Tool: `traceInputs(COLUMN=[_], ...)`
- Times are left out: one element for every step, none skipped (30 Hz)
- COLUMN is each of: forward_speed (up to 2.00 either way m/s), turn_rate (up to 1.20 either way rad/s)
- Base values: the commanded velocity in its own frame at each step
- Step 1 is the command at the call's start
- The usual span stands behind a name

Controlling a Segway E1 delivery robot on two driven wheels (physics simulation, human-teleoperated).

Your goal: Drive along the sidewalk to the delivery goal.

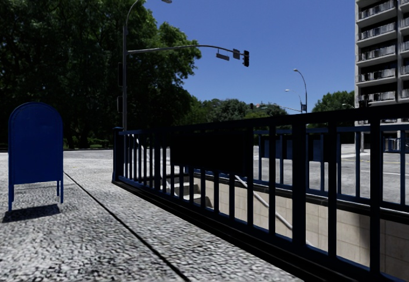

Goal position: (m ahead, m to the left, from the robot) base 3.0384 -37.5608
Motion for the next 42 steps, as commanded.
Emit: traceInputs(forward_speed=[0.00, 0.00, 0.00, 0.00, 0.00, 0.00, 0.00, 0.00, 0.00, 0.00, 0.00, 0.00, 0.00, 0.00, 0.00, 0.00, 0.00, 0.00, 0.00, 0.00, 0.00, 0.00, 0.00, 0.00, 0.00, 0.00, 0.00, 0.00, 0.00, 0.00, 0.00, 0.00, 0.00, 0.00, 0.00, 0.00, 0.00, 0.22, 0.22, 0.55, 0.78, 0.78], turn_rate=[0.22, 0.22, 0.22, 0.22, 0.22, 0.22, 0.22, 0.22, 0.22, 0.22, 0.22, 0.22, 0.22, 0.24, 0.26, 0.28, 0.28, 0.32, 0.36, 0.44, 0.44, 0.49, 0.50, 0.50, 0.50, 0.50, 0.50, 0.50, 0.50, 0.50, 0.50, 0.50, 0.50, 0.50, 0.50, 0.50, 0.50, 0.50, 0.50, 0.50, 0.50, 0.50])
